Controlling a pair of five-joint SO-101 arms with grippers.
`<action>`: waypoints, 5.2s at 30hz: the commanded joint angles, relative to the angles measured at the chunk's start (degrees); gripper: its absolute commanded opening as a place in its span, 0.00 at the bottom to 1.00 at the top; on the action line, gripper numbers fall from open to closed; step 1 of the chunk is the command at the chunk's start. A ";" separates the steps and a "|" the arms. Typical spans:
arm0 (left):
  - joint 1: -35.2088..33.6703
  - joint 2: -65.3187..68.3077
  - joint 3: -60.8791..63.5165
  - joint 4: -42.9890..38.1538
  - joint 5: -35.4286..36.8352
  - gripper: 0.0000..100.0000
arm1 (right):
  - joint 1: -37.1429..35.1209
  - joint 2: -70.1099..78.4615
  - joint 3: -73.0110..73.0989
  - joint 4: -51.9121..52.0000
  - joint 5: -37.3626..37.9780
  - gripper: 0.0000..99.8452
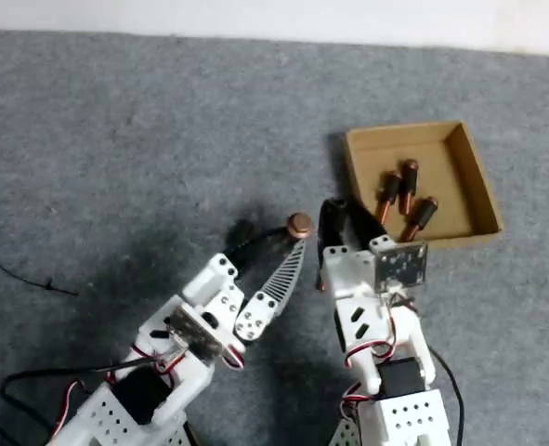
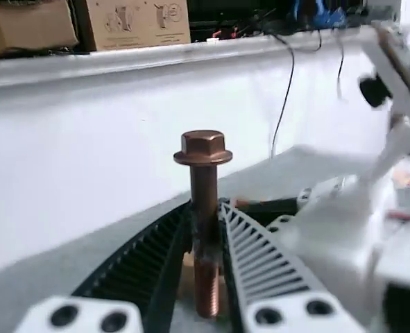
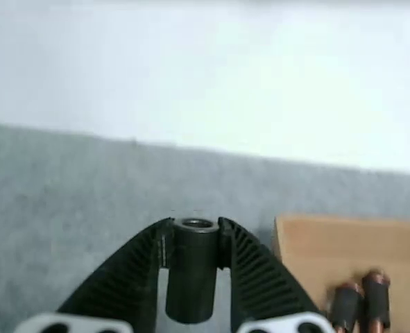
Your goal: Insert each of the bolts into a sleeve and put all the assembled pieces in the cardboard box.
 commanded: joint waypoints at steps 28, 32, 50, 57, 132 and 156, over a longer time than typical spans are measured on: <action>-12.18 -0.22 -13.49 -2.20 16.79 0.01 | -18.68 -8.04 5.67 -4.18 10.55 0.00; -12.26 -0.66 -12.18 -1.93 16.88 0.01 | -18.68 -10.33 5.67 -4.09 10.55 0.00; -6.81 -0.66 -9.45 -2.11 16.53 0.01 | -22.73 -10.51 6.20 -2.24 10.64 0.00; -8.92 -0.66 -6.90 -2.11 16.53 0.01 | -22.73 -10.51 6.02 -2.24 10.64 0.00; -12.00 -0.66 -2.33 5.01 16.62 0.17 | -18.15 -10.51 6.02 -0.04 10.55 0.00; -24.31 -0.75 -16.48 21.89 25.49 0.15 | -9.98 -10.51 5.93 1.63 10.46 0.00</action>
